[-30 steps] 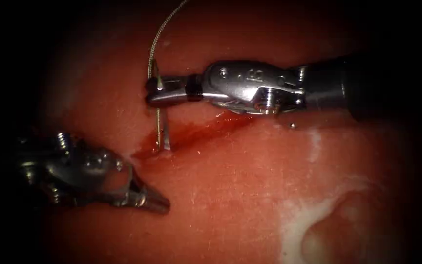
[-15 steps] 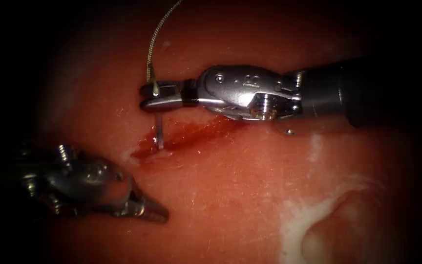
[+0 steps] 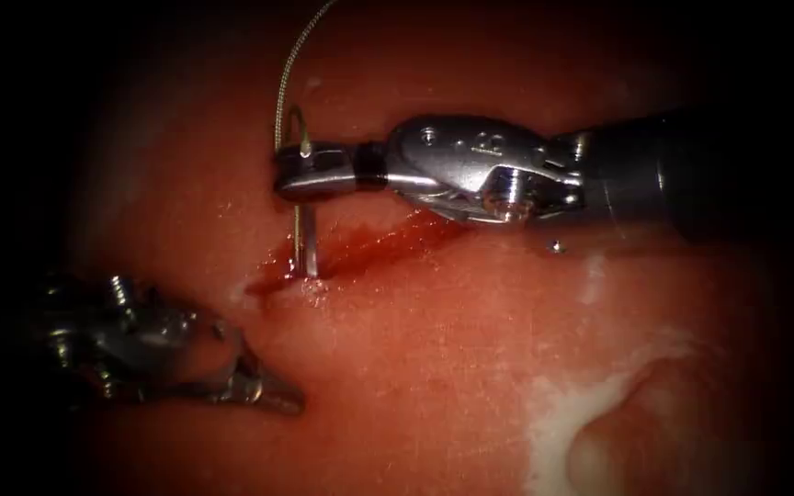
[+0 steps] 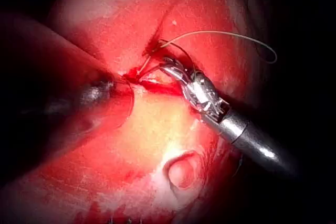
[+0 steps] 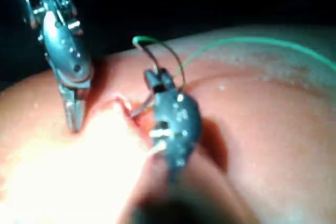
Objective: Wound Closure
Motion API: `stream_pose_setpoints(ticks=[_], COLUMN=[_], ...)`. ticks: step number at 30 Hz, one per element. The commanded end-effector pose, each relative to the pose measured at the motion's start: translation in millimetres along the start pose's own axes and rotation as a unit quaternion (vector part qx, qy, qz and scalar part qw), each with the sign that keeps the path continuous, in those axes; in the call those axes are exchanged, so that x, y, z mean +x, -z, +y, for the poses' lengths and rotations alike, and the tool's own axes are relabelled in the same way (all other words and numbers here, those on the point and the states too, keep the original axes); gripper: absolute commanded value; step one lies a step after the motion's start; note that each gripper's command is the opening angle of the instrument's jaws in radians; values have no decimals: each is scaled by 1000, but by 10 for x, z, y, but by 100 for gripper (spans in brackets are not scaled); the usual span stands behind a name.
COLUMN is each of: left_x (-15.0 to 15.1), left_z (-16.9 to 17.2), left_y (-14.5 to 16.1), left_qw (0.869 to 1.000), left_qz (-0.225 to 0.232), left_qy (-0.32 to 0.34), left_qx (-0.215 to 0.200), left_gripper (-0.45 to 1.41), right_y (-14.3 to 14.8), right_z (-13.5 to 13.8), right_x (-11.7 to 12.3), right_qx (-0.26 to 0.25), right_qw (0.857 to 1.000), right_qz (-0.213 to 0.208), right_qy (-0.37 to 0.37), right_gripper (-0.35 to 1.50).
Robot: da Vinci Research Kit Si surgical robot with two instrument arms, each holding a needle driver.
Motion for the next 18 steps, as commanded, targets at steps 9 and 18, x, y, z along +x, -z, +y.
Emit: stream_pose_setpoints(ticks=[9,18], left_x=[2,1], left_z=[1,1], left_y=[-10,-10], left_qw=[1000,1000], left_qz=[0,0], left_qy=[1,0], left_qx=[0,0], left_gripper=[-19,-19], right_y=[-18,-17], right_z=[-5,-8], right_x=[0,2], right_qx=[23,28], right_qw=[1000,999], right_qz=[4,3], right_qy=[-17,-41], right_gripper=[-35,-35])
